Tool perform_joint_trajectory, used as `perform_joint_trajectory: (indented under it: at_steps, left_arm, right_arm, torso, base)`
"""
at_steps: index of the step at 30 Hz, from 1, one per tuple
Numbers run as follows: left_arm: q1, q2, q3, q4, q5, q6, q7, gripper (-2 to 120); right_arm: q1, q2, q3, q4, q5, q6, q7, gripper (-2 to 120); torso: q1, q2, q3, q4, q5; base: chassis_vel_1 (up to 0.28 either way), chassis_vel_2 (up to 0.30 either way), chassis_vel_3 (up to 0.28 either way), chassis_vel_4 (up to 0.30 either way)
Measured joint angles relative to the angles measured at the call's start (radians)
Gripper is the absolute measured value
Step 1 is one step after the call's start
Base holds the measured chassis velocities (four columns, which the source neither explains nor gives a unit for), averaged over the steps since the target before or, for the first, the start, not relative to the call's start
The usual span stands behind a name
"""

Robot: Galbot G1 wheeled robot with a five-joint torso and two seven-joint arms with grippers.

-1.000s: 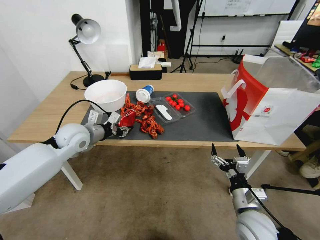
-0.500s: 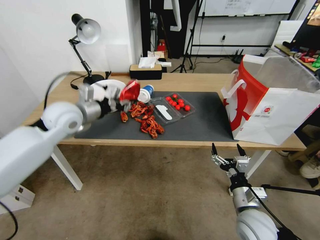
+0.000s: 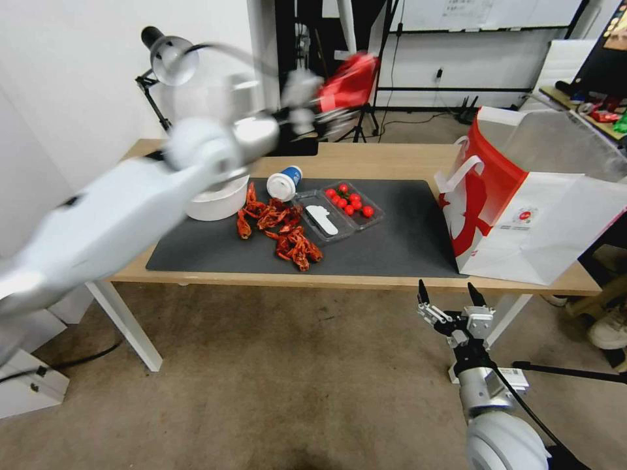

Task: Pick up the trash from the table and place it into the takeout bag.

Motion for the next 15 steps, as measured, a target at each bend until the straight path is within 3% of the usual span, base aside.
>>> perform_joint_trajectory:
  at_steps: [1,2,4,6,8,9,11,15]
  left_arm:
    - [-0.017,-0.044,0.018,0.036,0.010,-0.002,0.005,25]
    - [-0.017,-0.044,0.018,0.036,0.010,-0.002,0.005,25]
    - [-0.046,-0.142,0.060,0.124,0.050,0.001,0.026,25]
    - [-0.055,-0.176,0.073,0.156,0.064,0.001,0.032,25]
    - [-0.075,-0.285,0.089,0.249,0.078,-0.010,0.038,25]
    - [-0.075,-0.285,0.089,0.249,0.078,-0.010,0.038,25]
    - [-0.099,-0.366,0.091,0.326,0.082,-0.033,0.043,25]
    - [-0.133,-0.436,0.111,0.403,0.098,-0.041,0.075,25]
  right_arm:
    - [-0.002,0.002,0.001,0.000,-0.001,0.000,0.000,100]
    - [-0.002,0.002,0.001,0.000,-0.001,0.000,0.000,100]
    - [-0.007,0.006,0.003,0.000,-0.004,0.001,0.000,100]
    - [-0.008,0.007,0.004,0.000,-0.004,0.001,0.000,100]
    - [-0.009,0.008,0.007,-0.004,-0.005,0.002,0.001,100]
    - [-0.009,0.008,0.007,-0.004,-0.005,0.002,0.001,100]
    - [-0.012,0.008,0.013,-0.009,-0.005,0.003,0.003,100]
    - [-0.018,0.009,0.018,-0.011,-0.005,0.006,0.003,100]
  torso:
    - [0.000,0.000,0.000,0.0006,-0.0003]
    - [0.000,0.000,0.000,0.0006,-0.0003]
    - [0.000,0.000,0.000,0.0008,-0.0007]
    - [0.000,0.000,0.000,0.0009,-0.0007]
    - [0.000,0.000,0.000,0.0002,-0.0003]
    - [0.000,0.000,0.000,0.0002,-0.0003]
    - [0.000,0.000,0.000,0.0001,-0.0003]
    - [0.000,0.000,0.000,0.0007,-0.0007]
  base:
    - [0.000,0.000,0.000,0.000]
    - [0.000,0.000,0.000,0.000]
    - [0.000,0.000,0.000,0.000]
    - [0.000,0.000,0.000,0.000]
    - [0.000,0.000,0.000,0.000]
    - [0.000,0.000,0.000,0.000]
    - [0.000,0.000,0.000,0.000]
    - [0.000,0.000,0.000,0.000]
